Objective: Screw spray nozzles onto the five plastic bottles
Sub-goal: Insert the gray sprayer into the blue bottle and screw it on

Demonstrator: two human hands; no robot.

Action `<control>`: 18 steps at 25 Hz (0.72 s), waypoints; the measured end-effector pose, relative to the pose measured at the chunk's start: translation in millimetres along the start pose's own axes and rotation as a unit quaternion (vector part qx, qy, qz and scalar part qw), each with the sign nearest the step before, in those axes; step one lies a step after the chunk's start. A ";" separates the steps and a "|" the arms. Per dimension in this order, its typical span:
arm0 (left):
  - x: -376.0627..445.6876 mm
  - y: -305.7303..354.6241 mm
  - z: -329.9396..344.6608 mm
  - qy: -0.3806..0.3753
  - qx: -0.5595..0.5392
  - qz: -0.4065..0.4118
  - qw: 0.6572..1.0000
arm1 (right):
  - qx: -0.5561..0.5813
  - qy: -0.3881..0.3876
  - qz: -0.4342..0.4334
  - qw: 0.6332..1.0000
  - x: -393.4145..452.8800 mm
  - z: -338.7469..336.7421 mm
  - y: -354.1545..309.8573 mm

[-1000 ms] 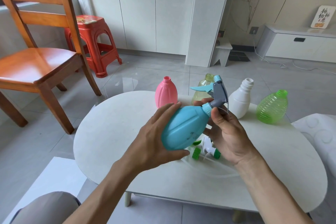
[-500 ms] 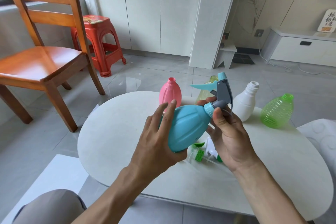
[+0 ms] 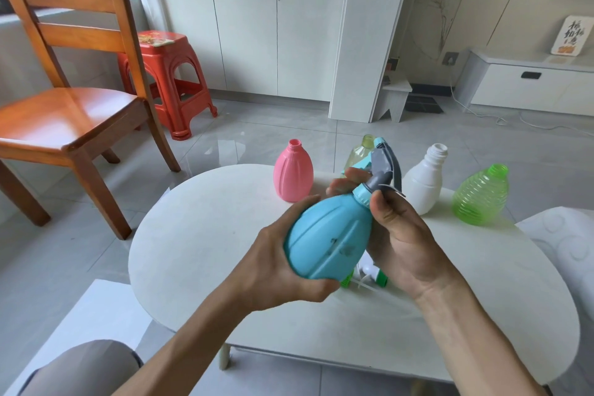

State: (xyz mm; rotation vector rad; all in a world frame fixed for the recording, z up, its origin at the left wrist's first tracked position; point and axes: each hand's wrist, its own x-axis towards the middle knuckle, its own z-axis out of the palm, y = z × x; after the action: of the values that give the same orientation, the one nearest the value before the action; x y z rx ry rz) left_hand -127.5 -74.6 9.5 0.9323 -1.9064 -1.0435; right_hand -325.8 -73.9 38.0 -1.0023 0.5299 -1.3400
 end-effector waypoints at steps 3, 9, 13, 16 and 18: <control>-3.8 1.9 7.8 0.040 -0.007 -0.020 0.999 | -0.043 0.037 -0.010 0.998 0.1 2.2 2.9; 0.0 -3.9 5.2 0.040 0.009 -0.016 0.999 | -0.136 0.087 -0.040 0.986 1.3 13.7 6.0; -0.4 -5.2 14.8 0.127 0.202 0.035 0.970 | -0.221 0.064 -0.083 0.970 11.6 28.6 18.3; 1.3 -7.0 17.1 0.226 0.202 0.049 0.952 | -0.272 0.020 -0.084 0.959 17.9 43.9 34.1; 3.0 -11.2 11.0 0.272 0.157 0.026 0.949 | -0.309 -0.003 -0.063 0.949 20.9 53.5 43.5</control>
State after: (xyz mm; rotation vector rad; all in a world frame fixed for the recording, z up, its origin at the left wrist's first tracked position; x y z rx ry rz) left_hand -135.6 -78.0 -3.8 1.1953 -1.6295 -0.3874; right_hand -254.3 -81.6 33.4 -1.5717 0.9271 -1.3063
